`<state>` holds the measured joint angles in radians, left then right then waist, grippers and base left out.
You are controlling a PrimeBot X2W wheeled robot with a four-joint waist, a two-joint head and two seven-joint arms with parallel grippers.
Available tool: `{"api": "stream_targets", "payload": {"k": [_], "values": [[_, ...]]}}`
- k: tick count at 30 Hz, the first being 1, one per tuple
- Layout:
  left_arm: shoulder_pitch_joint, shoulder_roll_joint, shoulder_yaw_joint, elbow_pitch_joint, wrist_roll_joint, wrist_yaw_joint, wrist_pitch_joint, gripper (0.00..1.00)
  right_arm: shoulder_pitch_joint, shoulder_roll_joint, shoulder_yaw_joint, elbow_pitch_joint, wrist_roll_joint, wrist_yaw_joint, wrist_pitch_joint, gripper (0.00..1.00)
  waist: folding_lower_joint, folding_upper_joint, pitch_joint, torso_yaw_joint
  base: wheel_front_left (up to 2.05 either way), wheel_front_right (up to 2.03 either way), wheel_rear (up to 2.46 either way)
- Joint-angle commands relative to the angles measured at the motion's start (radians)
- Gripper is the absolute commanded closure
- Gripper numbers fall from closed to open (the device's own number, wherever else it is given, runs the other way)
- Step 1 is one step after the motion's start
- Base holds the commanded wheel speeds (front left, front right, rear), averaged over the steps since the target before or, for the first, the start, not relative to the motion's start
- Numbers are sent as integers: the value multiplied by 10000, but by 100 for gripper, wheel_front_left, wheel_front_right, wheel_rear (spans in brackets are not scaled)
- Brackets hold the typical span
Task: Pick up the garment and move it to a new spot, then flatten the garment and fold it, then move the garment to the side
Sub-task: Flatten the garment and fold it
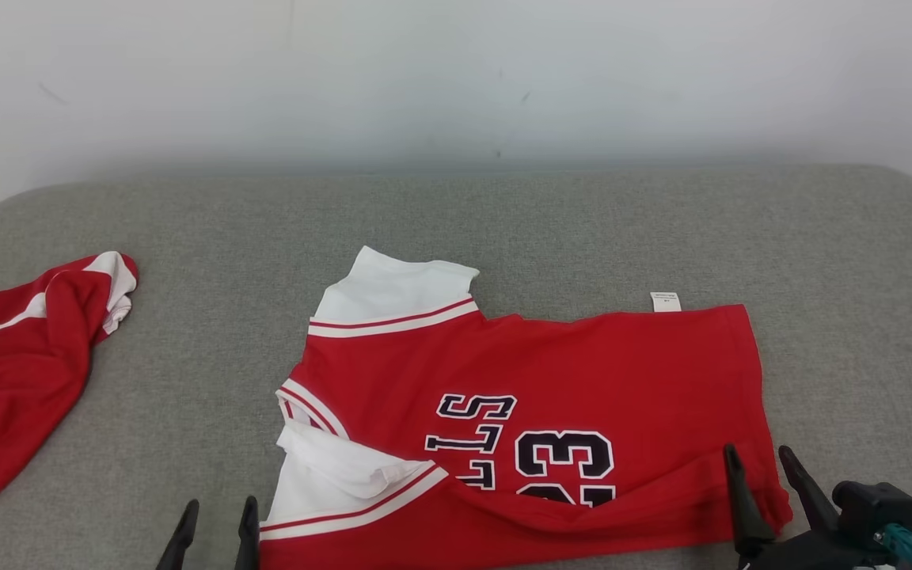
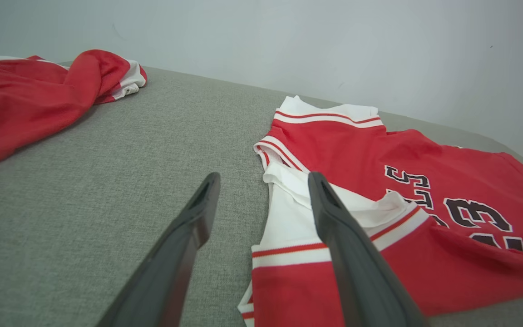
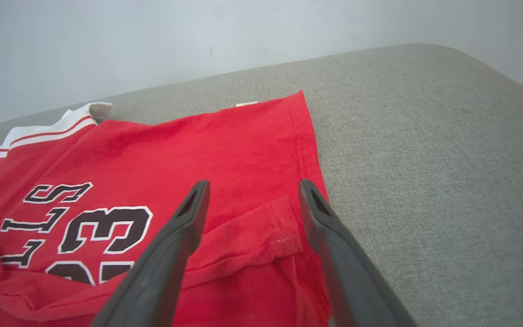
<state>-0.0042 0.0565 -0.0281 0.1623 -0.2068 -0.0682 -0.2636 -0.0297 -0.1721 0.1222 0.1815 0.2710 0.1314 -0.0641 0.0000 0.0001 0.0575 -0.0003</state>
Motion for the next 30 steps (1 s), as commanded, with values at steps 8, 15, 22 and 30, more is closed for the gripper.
{"api": "stream_targets", "payload": {"k": [8, 15, 22, 30], "values": [[48, -46, 208, -828, 465, 405, -16, 0, 183, 449, -247, -292, -747, -14, -653, 0, 0, -1, 145, 176, 0, 0, 0], [-1680, 264, -31, -226, 290, -229, -16, 0, -416, 696, 68, -346, -944, -14, -700, 0, 0, -1, 669, -405, 0, 0, 0], [-4379, 1386, -712, 1036, -568, -610, 847, 0, -1387, 909, 615, -108, -953, -14, -957, 0, 0, -1, 1447, -1514, 0, 0, 0], [-6906, 3402, -2394, 1647, -2669, -607, 2585, 0, -2672, 1132, 1108, 426, -892, -14, -1397, 0, 0, -1, 2434, -2717, 0, 0, 0]]}}
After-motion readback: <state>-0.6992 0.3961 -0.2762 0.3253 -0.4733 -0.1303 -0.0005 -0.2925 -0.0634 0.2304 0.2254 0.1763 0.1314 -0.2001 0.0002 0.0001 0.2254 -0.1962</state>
